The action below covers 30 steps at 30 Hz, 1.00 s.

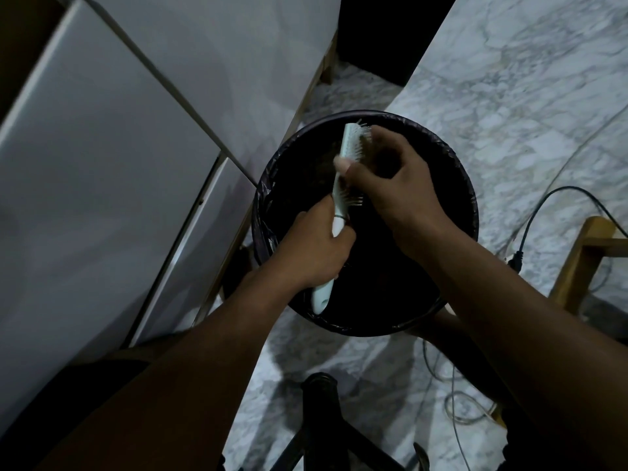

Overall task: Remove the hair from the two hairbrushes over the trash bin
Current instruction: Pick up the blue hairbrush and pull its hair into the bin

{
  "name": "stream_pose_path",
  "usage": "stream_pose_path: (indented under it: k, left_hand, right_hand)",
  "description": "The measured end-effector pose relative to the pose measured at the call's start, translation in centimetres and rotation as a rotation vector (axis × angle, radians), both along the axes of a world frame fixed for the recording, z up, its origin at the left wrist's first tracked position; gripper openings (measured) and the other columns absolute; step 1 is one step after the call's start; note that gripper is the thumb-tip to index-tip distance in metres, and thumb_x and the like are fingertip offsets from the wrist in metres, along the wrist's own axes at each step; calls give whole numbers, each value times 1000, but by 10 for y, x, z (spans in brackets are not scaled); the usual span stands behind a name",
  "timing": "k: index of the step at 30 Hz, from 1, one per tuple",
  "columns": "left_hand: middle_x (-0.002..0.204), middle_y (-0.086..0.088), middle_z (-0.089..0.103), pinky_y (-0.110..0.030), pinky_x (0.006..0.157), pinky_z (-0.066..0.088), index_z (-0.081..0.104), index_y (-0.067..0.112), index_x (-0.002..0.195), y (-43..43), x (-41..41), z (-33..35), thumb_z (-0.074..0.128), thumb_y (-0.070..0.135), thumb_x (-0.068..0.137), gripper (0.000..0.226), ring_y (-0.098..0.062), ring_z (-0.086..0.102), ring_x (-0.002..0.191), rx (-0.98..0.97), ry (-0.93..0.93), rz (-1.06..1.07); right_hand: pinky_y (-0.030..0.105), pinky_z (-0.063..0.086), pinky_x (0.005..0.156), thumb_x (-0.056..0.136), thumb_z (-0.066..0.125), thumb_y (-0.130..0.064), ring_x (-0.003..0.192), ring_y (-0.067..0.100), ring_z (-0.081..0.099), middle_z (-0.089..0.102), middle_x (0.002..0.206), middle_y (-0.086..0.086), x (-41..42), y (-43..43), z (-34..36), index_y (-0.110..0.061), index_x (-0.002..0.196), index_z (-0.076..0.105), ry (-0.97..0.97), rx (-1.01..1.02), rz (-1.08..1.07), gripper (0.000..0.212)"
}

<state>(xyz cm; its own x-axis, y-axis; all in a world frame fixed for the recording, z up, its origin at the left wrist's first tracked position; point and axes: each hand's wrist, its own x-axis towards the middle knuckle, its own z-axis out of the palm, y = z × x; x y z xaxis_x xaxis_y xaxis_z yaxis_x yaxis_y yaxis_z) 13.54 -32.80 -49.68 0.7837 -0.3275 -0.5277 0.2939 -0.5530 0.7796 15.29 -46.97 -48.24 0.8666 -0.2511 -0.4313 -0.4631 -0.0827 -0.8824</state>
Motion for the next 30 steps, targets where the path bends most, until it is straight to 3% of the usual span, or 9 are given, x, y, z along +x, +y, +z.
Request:
stream_pose_path:
  k: [2, 4, 9, 12, 15, 18, 22, 25, 30]
  left_hand:
    - [83, -3, 66, -43, 58, 61, 54, 21, 103, 1, 0, -1, 54, 21, 95, 7, -17, 66, 56, 8, 8, -15]
    - [83, -5, 66, -42, 56, 58, 52, 22, 96, 0, 0, -1, 55, 23, 95, 4, -19, 66, 56, 18, 6, -26]
    - [76, -3, 61, -46, 57, 58, 53, 14, 95, 0, 0, -5, 55, 24, 96, 10, -18, 60, 52, 7, 0, -10]
    - [70, 0, 58, -36, 47, 53, 54, 12, 93, 1, 4, -3, 57, 21, 98, 11, -11, 57, 43, -38, 5, 64]
    - [70, -4, 56, -26, 40, 50, 53, 5, 99, 2, 7, 0, 56, 18, 100, 14, -8, 55, 36, -82, 64, 145]
    - [73, -4, 57, -27, 41, 51, 53, 5, 103, 2, 7, 0, 56, 17, 100, 13, -9, 57, 39, -62, 88, 157]
    - [82, -2, 65, -38, 44, 59, 58, 14, 104, 1, 9, 1, 54, 16, 99, 6, -19, 67, 53, -45, 60, 136]
    - [79, -1, 65, -32, 44, 56, 57, 17, 105, 2, 8, 1, 54, 13, 97, 9, -19, 66, 48, -34, 52, 121]
    - [67, 0, 56, -32, 43, 55, 53, 16, 83, 2, 7, -4, 59, 15, 95, 14, -11, 59, 41, -21, 36, 128]
  right_hand:
    - [20, 55, 95, 76, 86, -28, 99, -7, 66, 69, 108, -13, 1, 0, -1, -14, 127, 66, -44, -110, 20, 57]
    - [33, 60, 92, 73, 89, -30, 93, 4, 73, 76, 100, -6, 2, -3, -4, -14, 111, 75, -61, -162, -36, 43]
    - [52, 63, 74, 72, 86, -35, 78, 28, 77, 77, 77, 8, 2, -4, -11, -23, 68, 72, -9, -30, -149, 18]
    - [42, 63, 65, 92, 72, -14, 68, 21, 74, 73, 71, 8, 3, 0, -4, -10, 74, 64, 29, 214, -220, 20]
    - [39, 63, 64, 97, 63, -11, 65, 17, 73, 71, 69, 6, 6, 3, 4, -10, 77, 59, 97, 371, -282, 21]
    - [42, 63, 72, 95, 65, -15, 78, 20, 74, 72, 90, 11, 8, 3, 9, -6, 99, 62, 138, 393, -196, 10]
    - [37, 63, 69, 80, 84, -19, 93, 18, 74, 70, 113, 5, 3, 3, 9, -14, 129, 58, 60, 196, 38, 55]
    - [36, 64, 67, 74, 87, -4, 90, 19, 74, 73, 109, 10, -1, 4, 2, -8, 120, 65, 8, 71, 97, 51]
    - [24, 60, 58, 82, 77, 4, 67, 14, 69, 73, 83, 11, 4, 0, 0, 1, 84, 69, -35, 110, -20, 9]
